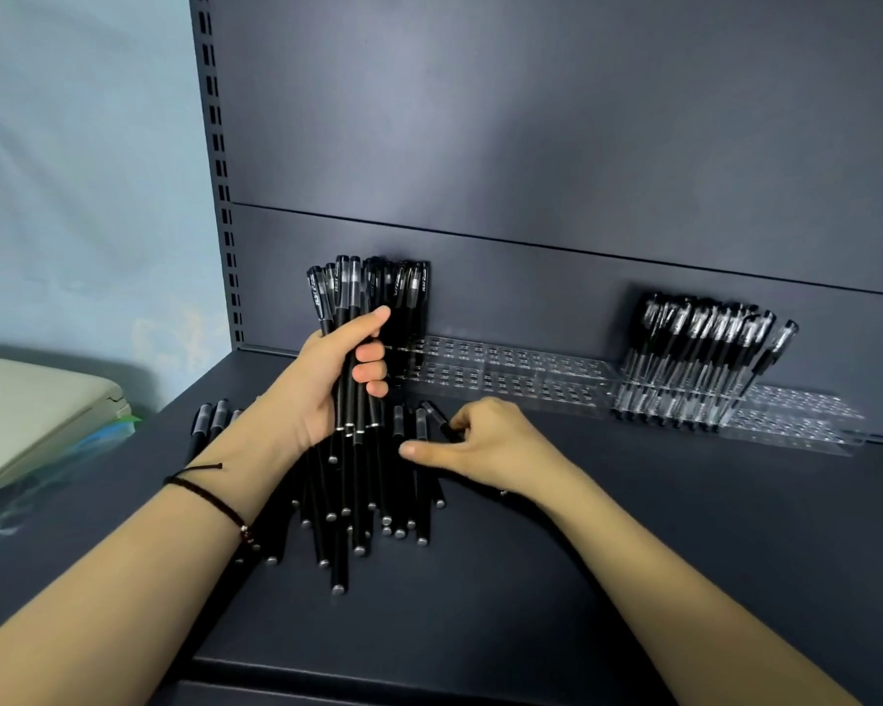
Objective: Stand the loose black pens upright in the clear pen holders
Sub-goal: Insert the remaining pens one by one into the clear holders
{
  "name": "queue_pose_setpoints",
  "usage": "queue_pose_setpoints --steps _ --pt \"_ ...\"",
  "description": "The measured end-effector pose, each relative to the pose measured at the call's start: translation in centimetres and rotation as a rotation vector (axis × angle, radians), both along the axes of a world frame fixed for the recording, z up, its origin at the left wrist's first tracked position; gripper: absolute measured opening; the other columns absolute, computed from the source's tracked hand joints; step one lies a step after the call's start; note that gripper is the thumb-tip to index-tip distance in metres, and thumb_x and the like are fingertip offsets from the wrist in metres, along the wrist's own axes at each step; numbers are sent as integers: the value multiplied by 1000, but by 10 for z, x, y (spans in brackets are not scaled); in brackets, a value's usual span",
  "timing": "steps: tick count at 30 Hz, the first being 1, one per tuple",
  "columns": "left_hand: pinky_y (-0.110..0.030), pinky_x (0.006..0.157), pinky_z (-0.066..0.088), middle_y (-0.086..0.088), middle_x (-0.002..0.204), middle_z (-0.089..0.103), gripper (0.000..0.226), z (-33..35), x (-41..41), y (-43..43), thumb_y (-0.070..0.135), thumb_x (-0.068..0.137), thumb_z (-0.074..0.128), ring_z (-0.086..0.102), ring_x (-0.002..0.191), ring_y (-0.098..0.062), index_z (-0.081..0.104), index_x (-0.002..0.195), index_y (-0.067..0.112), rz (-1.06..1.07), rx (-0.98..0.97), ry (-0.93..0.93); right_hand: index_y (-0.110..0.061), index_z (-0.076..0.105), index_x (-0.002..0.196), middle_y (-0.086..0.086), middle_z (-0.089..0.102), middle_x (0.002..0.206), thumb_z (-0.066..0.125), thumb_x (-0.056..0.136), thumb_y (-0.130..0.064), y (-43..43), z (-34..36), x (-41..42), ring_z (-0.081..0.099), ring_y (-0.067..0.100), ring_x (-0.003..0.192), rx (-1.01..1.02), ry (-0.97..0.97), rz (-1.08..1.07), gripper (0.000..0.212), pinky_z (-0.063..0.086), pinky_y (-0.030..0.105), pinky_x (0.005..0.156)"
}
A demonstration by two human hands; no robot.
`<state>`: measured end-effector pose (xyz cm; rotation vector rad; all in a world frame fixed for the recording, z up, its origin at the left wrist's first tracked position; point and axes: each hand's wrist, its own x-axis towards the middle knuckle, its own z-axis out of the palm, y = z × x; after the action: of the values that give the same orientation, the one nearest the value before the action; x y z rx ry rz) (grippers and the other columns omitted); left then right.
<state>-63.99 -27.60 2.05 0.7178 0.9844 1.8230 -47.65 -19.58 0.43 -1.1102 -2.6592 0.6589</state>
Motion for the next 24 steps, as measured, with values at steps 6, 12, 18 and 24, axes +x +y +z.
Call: queue_pose_setpoints --steps 6,12,18,24 --pt "-19 40 31 9 48 34 25 -3 1 -1 29 77 68 31 36 -5 46 70 19 -6 -21 -21 -11 64 117 -4 56 96 80 71 -50 1 7 -2 54 10 84 -80 -1 9 62 43 21 71" --pt "-19 40 31 8 49 34 26 -2 7 -4 25 84 66 31 38 -6 47 68 20 -18 -58 -3 -10 69 94 -7 58 80 83 73 -34 24 17 17 54 8 73 -85 -96 -38 34 40 19 60" --pt "-18 40 34 5 54 42 22 -4 14 -5 16 88 63 36 40 -6 48 72 17 -77 -115 34 -20 28 56 -3 29 49 76 82 -24 33 15 21 26 14 45 -152 -114 5 54 23 21 42" --pt "-21 48 52 -6 76 73 9 -6 24 -4 16 89 65 70 61 -13 66 87 7 -36 -231 2 -3 61 80 6 50 57 71 86 -21 36 16 24 42 9 41 -458 450 25 22 30 20 35"
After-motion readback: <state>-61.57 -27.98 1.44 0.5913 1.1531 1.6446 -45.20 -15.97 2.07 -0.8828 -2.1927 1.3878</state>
